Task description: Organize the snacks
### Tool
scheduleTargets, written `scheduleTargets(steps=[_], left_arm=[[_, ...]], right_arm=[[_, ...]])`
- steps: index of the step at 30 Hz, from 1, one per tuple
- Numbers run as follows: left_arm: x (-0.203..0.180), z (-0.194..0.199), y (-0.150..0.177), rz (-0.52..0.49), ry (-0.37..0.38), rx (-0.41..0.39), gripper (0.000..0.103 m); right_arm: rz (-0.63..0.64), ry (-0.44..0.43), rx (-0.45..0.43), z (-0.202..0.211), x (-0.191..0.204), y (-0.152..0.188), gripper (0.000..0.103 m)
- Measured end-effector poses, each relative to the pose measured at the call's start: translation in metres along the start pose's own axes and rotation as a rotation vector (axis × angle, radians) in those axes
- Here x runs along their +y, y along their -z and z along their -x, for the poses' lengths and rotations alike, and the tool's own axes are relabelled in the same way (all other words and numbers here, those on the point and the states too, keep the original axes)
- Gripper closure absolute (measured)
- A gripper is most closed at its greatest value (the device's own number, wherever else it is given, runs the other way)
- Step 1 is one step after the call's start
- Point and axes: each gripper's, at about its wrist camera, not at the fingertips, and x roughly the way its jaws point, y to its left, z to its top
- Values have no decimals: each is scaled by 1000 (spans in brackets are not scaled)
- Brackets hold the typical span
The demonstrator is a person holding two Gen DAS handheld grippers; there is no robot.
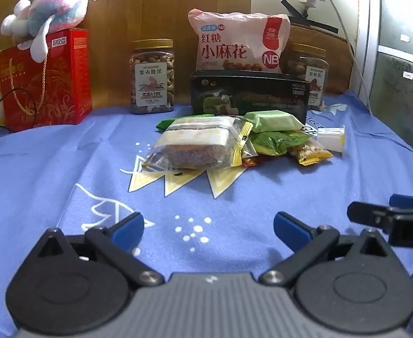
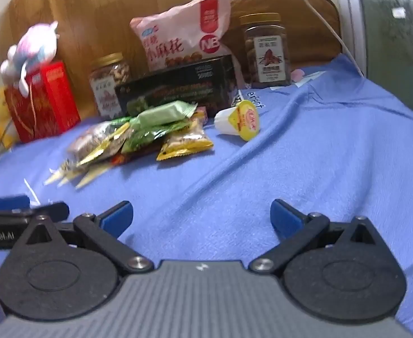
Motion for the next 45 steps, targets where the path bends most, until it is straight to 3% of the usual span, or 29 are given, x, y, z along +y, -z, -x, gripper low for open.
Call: scheduleTargets(steps=[15, 24, 34, 45], left_arm=[[15, -3, -3, 44, 1, 16, 2], [12, -4, -1, 70, -32, 2, 2], [21, -2, -2, 130, -21, -7, 2], [21, -3, -2, 119, -31, -1, 2]], right_arm=[[75, 54, 29, -4, 14, 0, 0], [108, -9, 68, -1, 34, -3, 0], [127, -82, 114, 1, 51, -6, 0], [149, -64, 101, 8, 56, -7, 0]])
